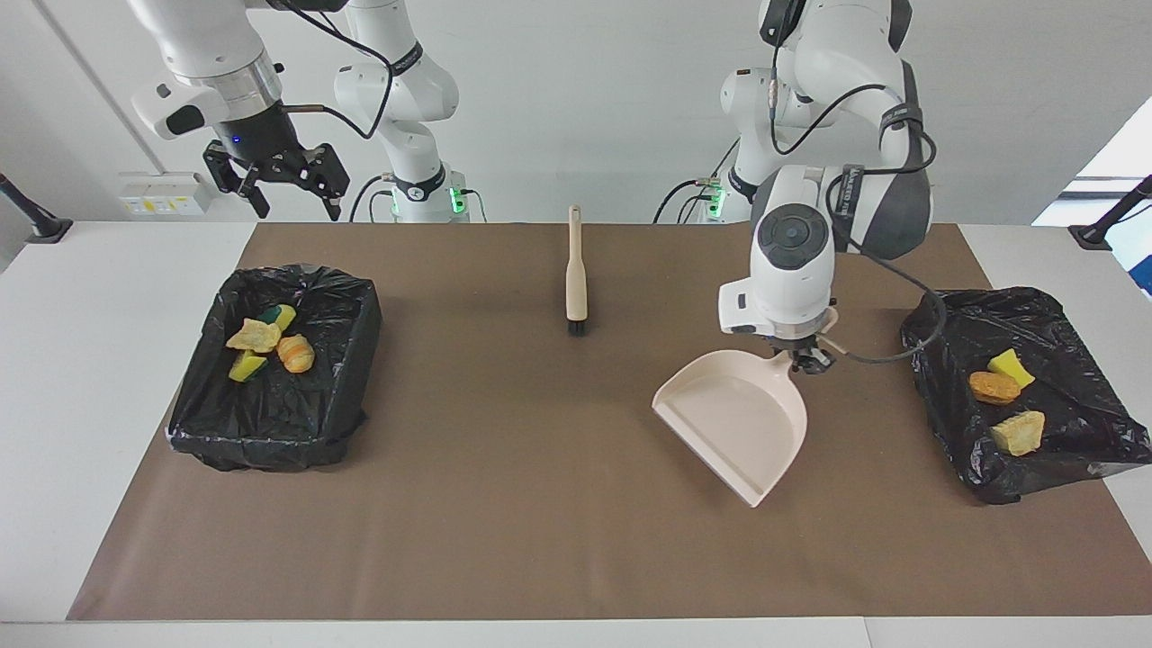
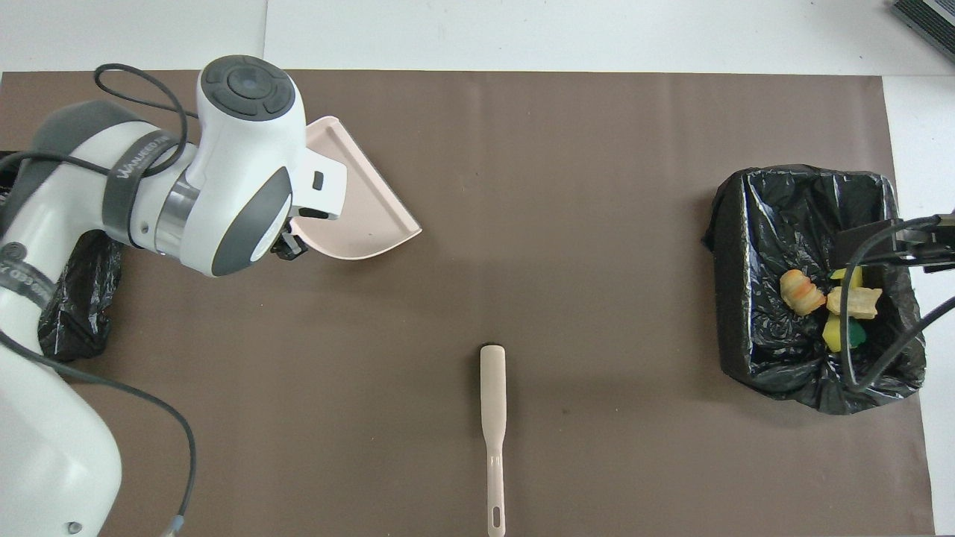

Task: Sweep and dump trash in bin
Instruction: 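Set the dustpan back mid-table with the left gripper and release it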

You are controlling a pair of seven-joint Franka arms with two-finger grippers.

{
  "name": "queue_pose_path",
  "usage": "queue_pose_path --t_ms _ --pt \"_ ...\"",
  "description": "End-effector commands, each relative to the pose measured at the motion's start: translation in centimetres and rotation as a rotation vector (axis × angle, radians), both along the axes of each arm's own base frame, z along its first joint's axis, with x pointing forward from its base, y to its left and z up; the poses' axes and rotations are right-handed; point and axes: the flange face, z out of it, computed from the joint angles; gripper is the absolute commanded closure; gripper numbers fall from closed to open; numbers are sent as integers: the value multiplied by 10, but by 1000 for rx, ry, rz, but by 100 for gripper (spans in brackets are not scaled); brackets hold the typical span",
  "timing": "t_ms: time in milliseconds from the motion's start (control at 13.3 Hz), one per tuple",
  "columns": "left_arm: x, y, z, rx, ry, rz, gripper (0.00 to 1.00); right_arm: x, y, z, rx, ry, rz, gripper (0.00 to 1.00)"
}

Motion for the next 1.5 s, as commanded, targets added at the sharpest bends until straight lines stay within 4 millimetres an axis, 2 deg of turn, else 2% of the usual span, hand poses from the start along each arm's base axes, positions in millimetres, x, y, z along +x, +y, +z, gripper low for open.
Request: queue_pose_path --t_ms 0,75,300,451,526,676,976,1202,1352,1427 --pt "-10 -47 -3 -109 -19 211 100 -4 0 3 22 -10 13 0" --pt "-14 -64 -7 -136 -28 280 100 -4 0 3 22 -10 13 0" --pt "-25 -135 -27 -224 -86 470 100 -4 -4 3 5 -10 7 0" --pt "-20 -182 -43 -243 -109 597 100 -3 -14 1 5 -2 -10 0" --pt "-12 -195 -48 -256 -120 658 100 -3 -16 1 6 -2 -13 0" --pt "-8 -203 -50 -287 -117 717 100 -3 -19 0 8 1 -17 0" --pt "-11 -203 -59 -275 -103 765 100 -4 -30 -1 14 1 -32 0" --pt "-17 -202 -66 -249 -99 804 100 -4 -24 1 31 -2 -21 0" --pt "-18 -202 -63 -248 -103 838 100 -4 -22 1 33 -2 -21 0" --pt "-18 -201 -62 -242 -101 838 88 -4 -22 1 32 -4 -21 0"
